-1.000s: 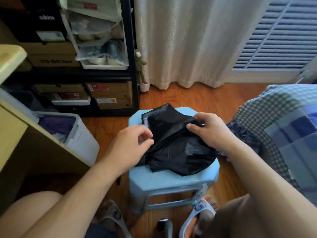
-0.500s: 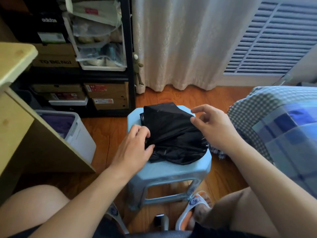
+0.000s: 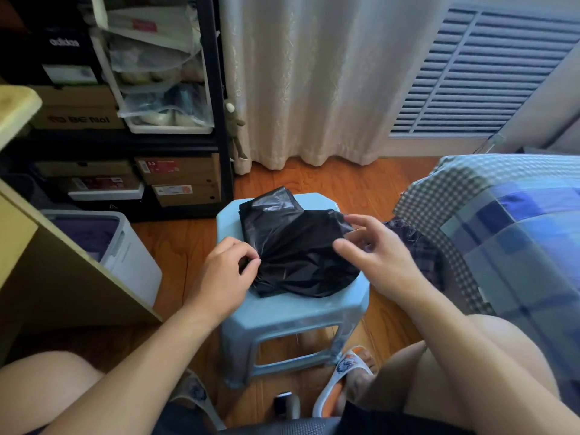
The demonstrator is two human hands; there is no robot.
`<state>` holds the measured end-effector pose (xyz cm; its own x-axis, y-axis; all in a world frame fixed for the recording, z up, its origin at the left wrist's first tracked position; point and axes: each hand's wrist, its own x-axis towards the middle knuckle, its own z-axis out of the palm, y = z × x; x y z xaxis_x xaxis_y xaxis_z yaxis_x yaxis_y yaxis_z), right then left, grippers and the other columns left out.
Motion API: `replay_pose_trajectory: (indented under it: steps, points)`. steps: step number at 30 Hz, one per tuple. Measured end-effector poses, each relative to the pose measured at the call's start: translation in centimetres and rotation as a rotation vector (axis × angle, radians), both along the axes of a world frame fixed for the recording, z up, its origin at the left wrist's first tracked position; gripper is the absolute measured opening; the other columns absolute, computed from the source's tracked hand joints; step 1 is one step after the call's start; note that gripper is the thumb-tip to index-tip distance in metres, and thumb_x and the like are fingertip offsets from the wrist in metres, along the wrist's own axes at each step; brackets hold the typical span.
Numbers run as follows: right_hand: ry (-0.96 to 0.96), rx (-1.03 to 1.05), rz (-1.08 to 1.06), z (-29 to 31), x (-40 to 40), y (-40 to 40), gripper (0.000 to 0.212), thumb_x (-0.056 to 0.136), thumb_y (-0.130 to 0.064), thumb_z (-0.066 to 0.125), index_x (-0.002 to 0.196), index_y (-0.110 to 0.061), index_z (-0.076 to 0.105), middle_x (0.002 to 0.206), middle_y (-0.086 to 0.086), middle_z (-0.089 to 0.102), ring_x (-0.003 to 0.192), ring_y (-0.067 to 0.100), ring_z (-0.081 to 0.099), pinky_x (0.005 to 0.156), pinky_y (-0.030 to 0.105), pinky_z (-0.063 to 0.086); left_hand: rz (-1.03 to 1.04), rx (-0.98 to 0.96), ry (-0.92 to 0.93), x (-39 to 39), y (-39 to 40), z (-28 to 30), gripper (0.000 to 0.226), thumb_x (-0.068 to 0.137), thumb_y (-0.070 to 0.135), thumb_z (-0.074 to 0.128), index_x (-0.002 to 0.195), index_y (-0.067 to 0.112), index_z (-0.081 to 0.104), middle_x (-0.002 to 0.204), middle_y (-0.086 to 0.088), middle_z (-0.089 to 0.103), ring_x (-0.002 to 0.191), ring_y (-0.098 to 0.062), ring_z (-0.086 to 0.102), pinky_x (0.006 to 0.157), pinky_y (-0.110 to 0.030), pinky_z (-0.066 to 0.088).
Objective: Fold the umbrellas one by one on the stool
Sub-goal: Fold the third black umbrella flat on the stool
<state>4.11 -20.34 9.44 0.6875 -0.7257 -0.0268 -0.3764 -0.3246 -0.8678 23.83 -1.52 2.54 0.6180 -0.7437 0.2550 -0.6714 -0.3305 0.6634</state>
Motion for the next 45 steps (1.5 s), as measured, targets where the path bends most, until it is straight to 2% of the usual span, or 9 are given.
replay_pose_trajectory:
  steps: [2, 10, 17, 20, 24, 28, 32, 37, 45]
  points:
    - [-0.012, -0.049, 0.041, -1.0, 0.4, 0.5, 0.055, 0.088, -0.023, 0.080, 0.137, -0.031, 0.057, 0.092, -0.001, 0.073, 0.086, 0.007, 0.066, 0.082, 0.014, 0.047, 0.030, -0.014, 0.034, -0.1, -0.2, 0.1, 0.010, 0.088, 0.006, 0.075, 0.084, 0.015, 0.073, 0.089, 0.004, 0.061, 0.079, -0.005, 0.055, 0.074, -0.005, 0.038]
    - [-0.129, -0.020, -0.076, -1.1, 1.0, 0.3, 0.033, 0.092, -0.009, 0.075, 0.123, -0.020, 0.069, 0.073, 0.001, 0.063, 0.067, 0.005, 0.054, 0.067, 0.012, 0.043, 0.071, 0.017, 0.171, 0.0, 0.0, 0.6, 0.009, 0.091, 0.012, 0.074, 0.085, 0.019, 0.074, 0.088, 0.008, 0.063, 0.085, 0.003, 0.057, 0.073, -0.004, 0.038]
    - [-0.066, -0.048, -0.044, -1.1, -0.2, 0.2, 0.029, 0.095, -0.015, 0.072, 0.122, -0.024, 0.066, 0.080, 0.000, 0.073, 0.071, 0.002, 0.062, 0.072, 0.012, 0.045, 0.074, 0.152, 0.344, 1.5, 1.2, 2.4, 0.003, 0.099, 0.028, 0.063, 0.097, 0.027, 0.065, 0.097, 0.012, 0.066, 0.093, -0.005, 0.061, 0.075, -0.018, 0.044]
    - [-0.032, -0.057, -0.085, -1.3, -0.9, -0.2, 0.020, 0.098, -0.022, 0.069, 0.118, -0.023, 0.068, 0.085, -0.002, 0.075, 0.081, 0.007, 0.069, 0.073, 0.013, 0.049, -0.007, 0.336, 0.253, 2.3, 3.0, 2.2, 0.018, 0.094, 0.035, 0.067, 0.110, 0.031, 0.060, 0.109, 0.012, 0.060, 0.108, -0.012, 0.055, 0.093, -0.031, 0.047]
    - [-0.052, -0.017, -0.213, -1.4, -1.2, -1.0, 0.011, 0.097, -0.029, 0.065, 0.105, -0.027, 0.072, 0.083, -0.004, 0.074, 0.070, 0.008, 0.067, 0.070, 0.033, 0.056, -0.132, 0.544, 0.023, 1.4, 3.8, 1.7, 0.048, 0.098, 0.045, 0.060, 0.143, 0.033, 0.049, 0.131, 0.010, 0.051, 0.122, -0.016, 0.043, 0.104, -0.034, 0.038]
    - [-0.024, 0.044, -0.344, -1.0, -1.3, -2.6, 0.013, 0.098, -0.006, 0.061, 0.102, -0.010, 0.073, 0.079, -0.004, 0.070, 0.055, -0.010, 0.060, 0.050, 0.006, 0.043, -0.082, 0.449, -0.102, 1.1, 3.5, 1.9, 0.039, 0.093, 0.031, 0.068, 0.130, 0.033, 0.056, 0.120, 0.011, 0.051, 0.116, -0.018, 0.051, 0.094, -0.039, 0.046]
    - [0.033, 0.137, -0.273, -1.2, -1.2, -2.6, 0.012, 0.096, -0.010, 0.065, 0.101, -0.014, 0.075, 0.083, 0.004, 0.075, 0.050, -0.004, 0.058, 0.048, 0.011, 0.045, 0.003, 0.361, -0.052, 1.1, 3.0, 1.9, 0.043, 0.086, 0.008, 0.067, 0.112, 0.037, 0.049, 0.111, 0.011, 0.040, 0.093, -0.025, 0.059, 0.074, -0.043, 0.051]
    - [0.089, 0.125, -0.223, -2.0, -1.1, -2.4, 0.003, 0.089, -0.018, 0.075, 0.088, -0.021, 0.074, 0.077, -0.003, 0.074, 0.066, 0.008, 0.061, 0.072, 0.033, 0.053, 0.004, 0.313, -0.062, 1.2, 2.7, 1.4, 0.046, 0.084, -0.001, 0.066, 0.117, 0.030, 0.053, 0.112, 0.009, 0.038, 0.096, -0.028, 0.058, 0.074, -0.043, 0.051]
    - [0.101, 0.095, -0.254, -1.6, -1.0, -2.1, 0.009, 0.089, -0.023, 0.079, 0.085, -0.016, 0.073, 0.080, 0.002, 0.073, 0.065, 0.006, 0.059, 0.052, 0.009, 0.042, 0.010, 0.257, -0.127, 1.0, 2.8, 0.8, 0.045, 0.082, 0.001, 0.075, 0.118, 0.023, 0.058, 0.111, 0.007, 0.040, 0.093, -0.032, 0.060, 0.068, -0.036, 0.044]
